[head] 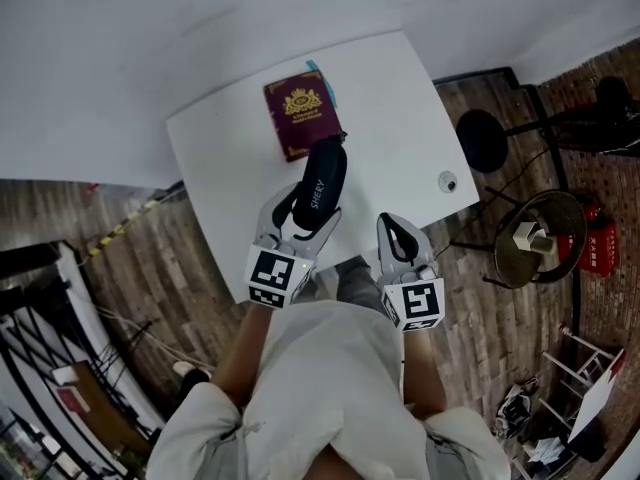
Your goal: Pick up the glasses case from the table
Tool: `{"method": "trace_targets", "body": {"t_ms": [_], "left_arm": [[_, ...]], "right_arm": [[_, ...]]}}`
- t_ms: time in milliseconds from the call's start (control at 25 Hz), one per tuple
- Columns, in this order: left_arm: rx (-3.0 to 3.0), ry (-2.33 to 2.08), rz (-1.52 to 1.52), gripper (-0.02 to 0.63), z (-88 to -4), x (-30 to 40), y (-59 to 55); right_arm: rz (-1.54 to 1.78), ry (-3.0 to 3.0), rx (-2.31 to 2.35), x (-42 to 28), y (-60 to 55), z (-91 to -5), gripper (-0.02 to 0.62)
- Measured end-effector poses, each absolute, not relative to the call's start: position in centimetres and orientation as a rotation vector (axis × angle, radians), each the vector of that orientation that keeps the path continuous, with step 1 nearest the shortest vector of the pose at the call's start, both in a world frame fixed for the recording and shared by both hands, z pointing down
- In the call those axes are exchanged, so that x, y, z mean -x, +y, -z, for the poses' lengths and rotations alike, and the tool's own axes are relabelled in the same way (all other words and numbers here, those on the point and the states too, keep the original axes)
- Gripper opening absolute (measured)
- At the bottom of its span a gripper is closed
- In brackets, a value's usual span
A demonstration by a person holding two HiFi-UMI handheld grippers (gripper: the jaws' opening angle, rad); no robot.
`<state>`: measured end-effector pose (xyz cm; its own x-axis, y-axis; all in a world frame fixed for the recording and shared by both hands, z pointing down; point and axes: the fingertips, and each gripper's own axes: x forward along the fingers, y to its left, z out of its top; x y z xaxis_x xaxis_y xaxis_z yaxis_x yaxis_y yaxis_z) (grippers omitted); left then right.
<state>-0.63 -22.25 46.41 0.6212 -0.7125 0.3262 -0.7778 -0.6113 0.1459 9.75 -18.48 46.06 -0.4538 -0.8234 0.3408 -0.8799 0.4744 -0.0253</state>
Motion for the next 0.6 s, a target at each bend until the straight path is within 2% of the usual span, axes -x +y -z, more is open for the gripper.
{"method": "trace_targets", "body": {"t_ms": [600], "left_arm": [[-2.609,-1.184,-0.321,0.337,-44.9,2.3,-18.5]], "right_arm": [[-0.236,-2.440,-1.475,-8.4,-15.6,-45.1,0.002]]}}
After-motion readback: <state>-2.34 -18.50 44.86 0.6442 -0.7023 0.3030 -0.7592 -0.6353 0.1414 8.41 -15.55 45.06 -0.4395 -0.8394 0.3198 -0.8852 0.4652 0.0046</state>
